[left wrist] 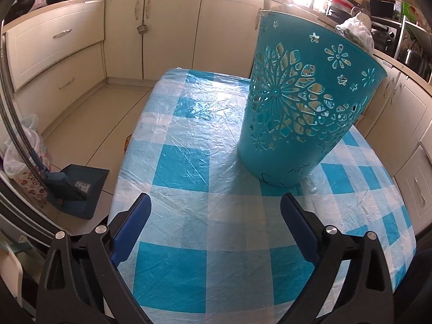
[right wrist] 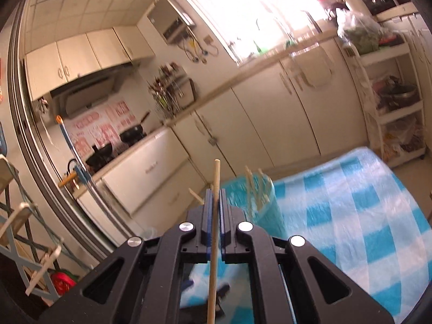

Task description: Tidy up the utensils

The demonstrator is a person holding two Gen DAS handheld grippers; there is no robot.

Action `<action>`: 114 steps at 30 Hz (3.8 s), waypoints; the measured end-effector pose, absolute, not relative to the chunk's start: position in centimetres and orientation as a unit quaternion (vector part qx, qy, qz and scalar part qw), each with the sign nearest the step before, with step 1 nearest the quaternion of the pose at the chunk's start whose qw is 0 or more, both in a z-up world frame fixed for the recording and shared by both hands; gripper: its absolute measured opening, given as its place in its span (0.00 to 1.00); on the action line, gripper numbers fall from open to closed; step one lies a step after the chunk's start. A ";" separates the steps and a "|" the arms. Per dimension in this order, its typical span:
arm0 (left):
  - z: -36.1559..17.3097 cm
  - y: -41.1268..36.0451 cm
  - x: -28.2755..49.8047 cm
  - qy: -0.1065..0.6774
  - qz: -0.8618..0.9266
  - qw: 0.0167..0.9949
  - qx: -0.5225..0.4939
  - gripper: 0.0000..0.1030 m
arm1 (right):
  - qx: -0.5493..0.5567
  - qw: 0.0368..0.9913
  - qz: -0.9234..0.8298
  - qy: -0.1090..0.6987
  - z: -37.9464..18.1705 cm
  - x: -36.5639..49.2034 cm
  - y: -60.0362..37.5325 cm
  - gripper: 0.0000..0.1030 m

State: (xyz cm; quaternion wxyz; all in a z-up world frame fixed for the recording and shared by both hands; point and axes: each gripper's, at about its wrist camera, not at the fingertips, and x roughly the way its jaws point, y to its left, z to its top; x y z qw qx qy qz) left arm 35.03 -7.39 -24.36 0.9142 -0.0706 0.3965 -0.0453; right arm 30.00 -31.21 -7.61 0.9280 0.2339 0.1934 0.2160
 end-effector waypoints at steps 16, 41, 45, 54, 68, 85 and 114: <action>-24.4 -6.8 35.0 0.392 -0.050 0.914 -0.090 0.91 | 0.200 0.969 0.098 0.108 -7.5 38.9 -27.0 0.05; -11.3 -4.8 27.9 0.358 -0.036 0.931 -0.060 0.93 | 0.107 0.949 0.029 0.296 -6.4 22.0 -28.7 0.93; -7.3 -4.8 23.3 0.344 -0.054 0.936 -0.057 0.93 | 0.120 0.953 0.025 0.279 -3.7 17.7 -28.7 0.93; -3.0 -5.4 13.3 0.322 -0.028 0.946 -0.023 0.93 | 0.120 0.963 0.024 0.241 -0.5 8.5 -27.1 0.93; -0.5 -4.0 5.5 0.273 0.005 0.962 -0.001 0.93 | 0.102 0.971 0.032 0.212 -0.2 1.1 -24.3 0.93; -0.5 -4.4 5.0 0.272 0.000 0.962 0.003 0.93 | 0.104 0.970 0.032 0.216 -0.5 0.3 -24.4 0.93; -0.4 -4.3 4.8 0.269 0.000 0.963 0.001 0.93 | 0.101 0.971 0.033 0.215 -0.2 0.0 -24.2 0.93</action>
